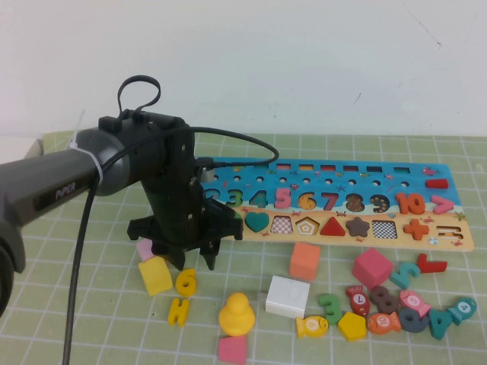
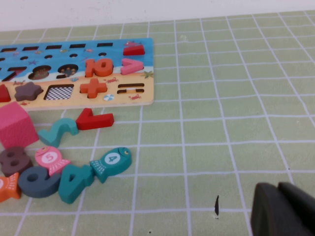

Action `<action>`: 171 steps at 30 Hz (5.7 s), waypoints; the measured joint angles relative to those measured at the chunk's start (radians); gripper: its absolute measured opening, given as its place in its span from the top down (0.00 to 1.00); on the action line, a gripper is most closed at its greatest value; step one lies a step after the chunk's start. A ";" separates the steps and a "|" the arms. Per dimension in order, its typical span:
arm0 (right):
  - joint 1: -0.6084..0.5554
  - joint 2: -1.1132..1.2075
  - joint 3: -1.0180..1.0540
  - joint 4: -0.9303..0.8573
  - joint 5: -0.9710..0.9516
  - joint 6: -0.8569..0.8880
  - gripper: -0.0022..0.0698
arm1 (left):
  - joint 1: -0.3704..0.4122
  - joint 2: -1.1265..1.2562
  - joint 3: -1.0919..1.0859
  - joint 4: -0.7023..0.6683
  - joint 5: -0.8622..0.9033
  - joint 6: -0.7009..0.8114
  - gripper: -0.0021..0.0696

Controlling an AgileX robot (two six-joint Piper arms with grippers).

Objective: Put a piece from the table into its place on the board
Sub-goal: Pick up the "number 6", then place the "number 6" into the hole of the number 6

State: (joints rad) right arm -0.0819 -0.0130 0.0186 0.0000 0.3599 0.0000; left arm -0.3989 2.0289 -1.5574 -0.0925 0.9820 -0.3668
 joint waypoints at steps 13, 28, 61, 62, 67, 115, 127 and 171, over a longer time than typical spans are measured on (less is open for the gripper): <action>0.000 0.000 0.000 0.000 0.000 0.000 0.97 | 0.000 0.004 0.000 0.023 0.033 -0.011 0.46; 0.000 0.000 0.000 0.000 0.000 0.000 0.97 | -0.026 0.058 0.000 0.063 0.085 -0.053 0.65; 0.000 0.000 0.000 0.000 0.000 0.000 0.97 | -0.059 0.008 -0.008 -0.098 0.016 0.051 0.68; 0.000 0.000 0.000 0.000 0.000 0.000 0.97 | -0.070 0.008 -0.008 -0.095 0.016 0.051 0.68; 0.000 0.000 0.000 0.000 0.000 0.000 0.97 | -0.107 0.008 -0.008 -0.032 0.030 0.046 0.68; 0.000 0.000 0.000 0.000 0.000 -0.009 0.97 | -0.107 0.064 -0.010 0.068 0.123 0.045 0.62; 0.000 0.000 0.000 0.000 0.000 -0.009 0.97 | -0.107 0.071 -0.261 0.061 0.081 0.061 0.62; 0.000 0.000 0.000 0.000 0.000 -0.009 0.97 | -0.178 0.567 -0.995 -0.009 0.040 0.087 0.62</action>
State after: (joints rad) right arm -0.0819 -0.0130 0.0186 0.0000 0.3599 -0.0092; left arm -0.5772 2.5959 -2.5526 -0.1014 1.0217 -0.2801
